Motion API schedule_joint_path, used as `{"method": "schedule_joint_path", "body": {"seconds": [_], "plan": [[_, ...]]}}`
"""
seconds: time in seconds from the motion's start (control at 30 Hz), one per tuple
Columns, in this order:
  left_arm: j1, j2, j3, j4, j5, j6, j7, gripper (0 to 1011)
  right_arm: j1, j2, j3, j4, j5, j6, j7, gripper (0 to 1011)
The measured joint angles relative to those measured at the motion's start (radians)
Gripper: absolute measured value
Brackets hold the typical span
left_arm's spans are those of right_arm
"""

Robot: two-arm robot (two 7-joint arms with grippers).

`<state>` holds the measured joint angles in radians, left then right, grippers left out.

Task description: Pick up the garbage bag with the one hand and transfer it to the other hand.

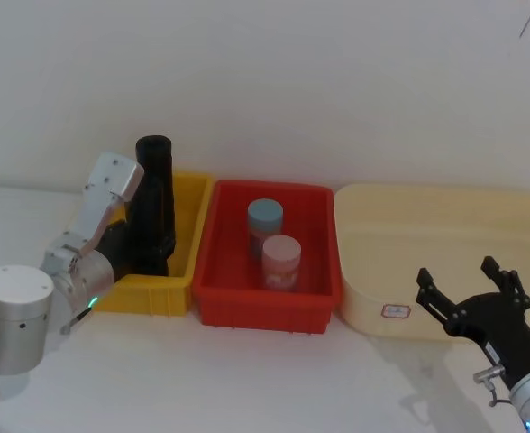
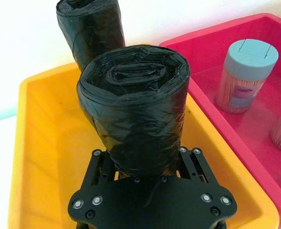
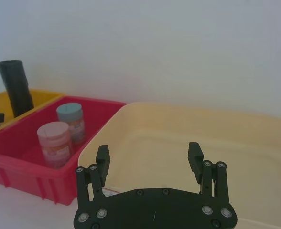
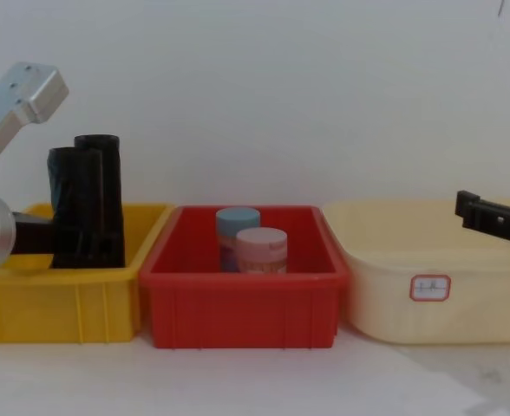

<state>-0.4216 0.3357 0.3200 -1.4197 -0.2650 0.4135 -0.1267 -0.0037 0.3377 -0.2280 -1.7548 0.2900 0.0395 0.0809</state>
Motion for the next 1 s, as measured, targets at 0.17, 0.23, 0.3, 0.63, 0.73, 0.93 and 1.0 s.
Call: {"method": "schedule_joint_path", "body": {"seconds": [0.17,0.23,0.3,0.63,0.73,0.93,1.0], "plan": [[-0.001,-0.001,0.000,0.001,0.001,0.000,0.000,508,0.025,0.002,-0.006,0.024,0.013,0.020,0.032,1000],[-0.001,-0.001,0.000,0.002,0.001,0.000,0.000,497,0.043,0.003,-0.011,0.039,0.023,0.036,0.054,1000],[-0.001,-0.001,0.000,0.002,0.001,0.000,0.000,487,0.065,0.002,-0.017,0.057,0.034,0.056,0.075,1000],[-0.002,-0.002,0.000,0.003,0.001,0.000,0.000,466,0.188,-0.009,-0.066,0.121,0.077,0.181,0.164,1000],[-0.002,-0.002,0.000,0.003,0.001,0.000,0.000,466,0.228,-0.013,-0.086,0.133,0.081,0.221,0.181,999],[-0.002,-0.002,0.000,0.004,0.001,0.000,0.000,466,0.307,-0.025,-0.132,0.161,0.077,0.291,0.204,1000],[-0.002,-0.002,0.000,0.004,0.001,0.000,0.000,466,0.327,-0.029,-0.146,0.170,0.074,0.304,0.208,1000]]}}
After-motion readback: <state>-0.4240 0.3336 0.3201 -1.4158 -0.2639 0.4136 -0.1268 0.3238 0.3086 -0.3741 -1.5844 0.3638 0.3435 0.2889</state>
